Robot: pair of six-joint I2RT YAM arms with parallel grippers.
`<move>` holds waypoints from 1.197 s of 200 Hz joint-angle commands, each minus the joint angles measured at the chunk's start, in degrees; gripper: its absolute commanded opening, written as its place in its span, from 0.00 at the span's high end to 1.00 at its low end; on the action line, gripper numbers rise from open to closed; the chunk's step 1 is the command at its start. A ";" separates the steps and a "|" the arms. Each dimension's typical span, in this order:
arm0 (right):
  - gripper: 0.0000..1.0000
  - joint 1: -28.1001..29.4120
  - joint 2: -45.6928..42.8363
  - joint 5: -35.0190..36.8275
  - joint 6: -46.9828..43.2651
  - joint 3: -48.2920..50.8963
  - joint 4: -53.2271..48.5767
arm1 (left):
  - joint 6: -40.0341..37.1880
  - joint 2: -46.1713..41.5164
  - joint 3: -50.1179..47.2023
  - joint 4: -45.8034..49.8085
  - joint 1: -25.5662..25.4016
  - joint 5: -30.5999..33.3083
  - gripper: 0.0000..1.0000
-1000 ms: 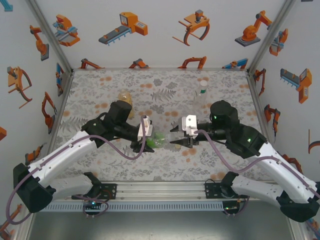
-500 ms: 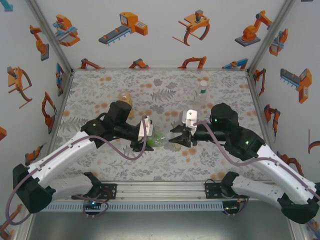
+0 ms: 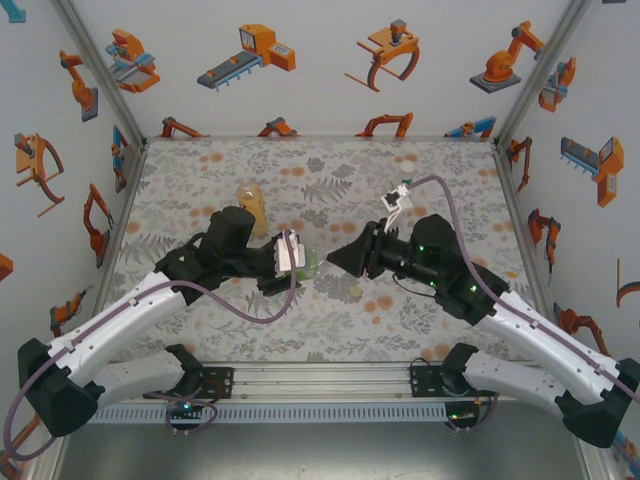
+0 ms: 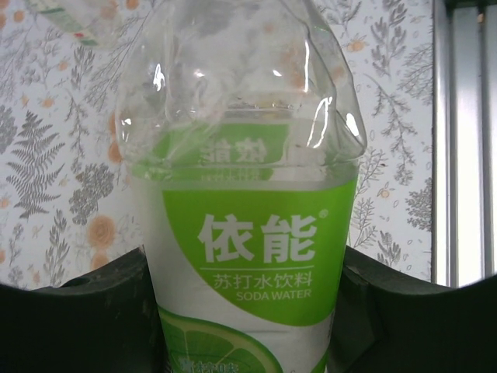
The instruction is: Screw on the bottle caps
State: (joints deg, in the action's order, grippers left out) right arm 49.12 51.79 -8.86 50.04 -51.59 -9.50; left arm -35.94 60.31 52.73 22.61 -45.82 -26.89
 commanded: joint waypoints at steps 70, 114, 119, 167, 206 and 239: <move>0.91 -0.81 2.57 2.97 15.33 -1.60 -5.33 | 1.20 -0.64 0.44 -5.56 -0.41 -0.02 1.00; 0.45 -0.93 -1.39 3.50 -1.91 -4.42 -7.70 | 0.55 -0.60 0.52 -5.03 -0.46 -2.91 1.00; 0.42 -0.87 -2.01 3.44 -4.11 -4.63 -7.81 | 0.52 -0.48 0.53 -4.92 -0.43 -3.33 1.00; 0.36 -0.87 -7.15 -1.86 -28.99 -5.68 -7.74 | -0.96 0.75 1.84 -2.02 -0.41 -9.41 1.00; 0.38 -0.88 -8.34 -17.21 -56.48 -6.43 -9.77 | -1.95 0.67 1.89 -1.10 -0.41 -12.60 1.00; 0.40 -0.88 -5.85 -25.33 -74.03 -9.55 -17.09 | -2.98 1.22 2.53 0.47 -0.41 -15.34 1.00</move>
State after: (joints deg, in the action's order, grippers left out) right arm 48.45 44.53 -24.60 -3.62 -58.15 -20.86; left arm -36.88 61.06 52.82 21.43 -46.09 -37.39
